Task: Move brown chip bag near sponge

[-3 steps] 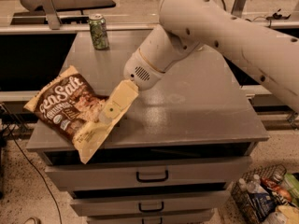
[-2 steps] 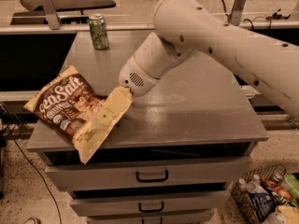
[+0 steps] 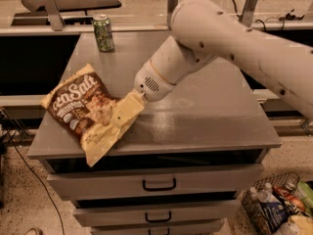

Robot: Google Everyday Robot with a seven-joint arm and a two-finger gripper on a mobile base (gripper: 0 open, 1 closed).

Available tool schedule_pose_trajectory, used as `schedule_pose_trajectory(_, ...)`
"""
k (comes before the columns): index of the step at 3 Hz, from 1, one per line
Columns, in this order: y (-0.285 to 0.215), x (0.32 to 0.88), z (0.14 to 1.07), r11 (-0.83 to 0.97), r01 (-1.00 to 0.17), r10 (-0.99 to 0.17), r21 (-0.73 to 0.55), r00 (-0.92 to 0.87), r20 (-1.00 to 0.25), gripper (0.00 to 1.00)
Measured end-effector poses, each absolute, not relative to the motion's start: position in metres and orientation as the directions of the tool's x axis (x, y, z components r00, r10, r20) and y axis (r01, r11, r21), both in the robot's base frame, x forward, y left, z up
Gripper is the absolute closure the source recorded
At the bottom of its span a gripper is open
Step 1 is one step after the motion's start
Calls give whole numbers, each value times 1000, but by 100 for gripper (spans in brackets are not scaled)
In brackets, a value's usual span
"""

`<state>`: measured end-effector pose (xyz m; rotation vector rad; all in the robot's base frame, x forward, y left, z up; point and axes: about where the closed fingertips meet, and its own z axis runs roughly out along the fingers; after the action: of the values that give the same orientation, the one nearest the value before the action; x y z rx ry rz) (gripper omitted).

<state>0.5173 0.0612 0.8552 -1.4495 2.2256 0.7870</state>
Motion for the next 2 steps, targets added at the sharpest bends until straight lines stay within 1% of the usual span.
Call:
schedule_pose_trajectory(1,41,526,863,360,-907,-699,218,-417,-581,94)
schedule_pose_trajectory(2,8,538,876,411,-899,-703,150,-418,-575,100)
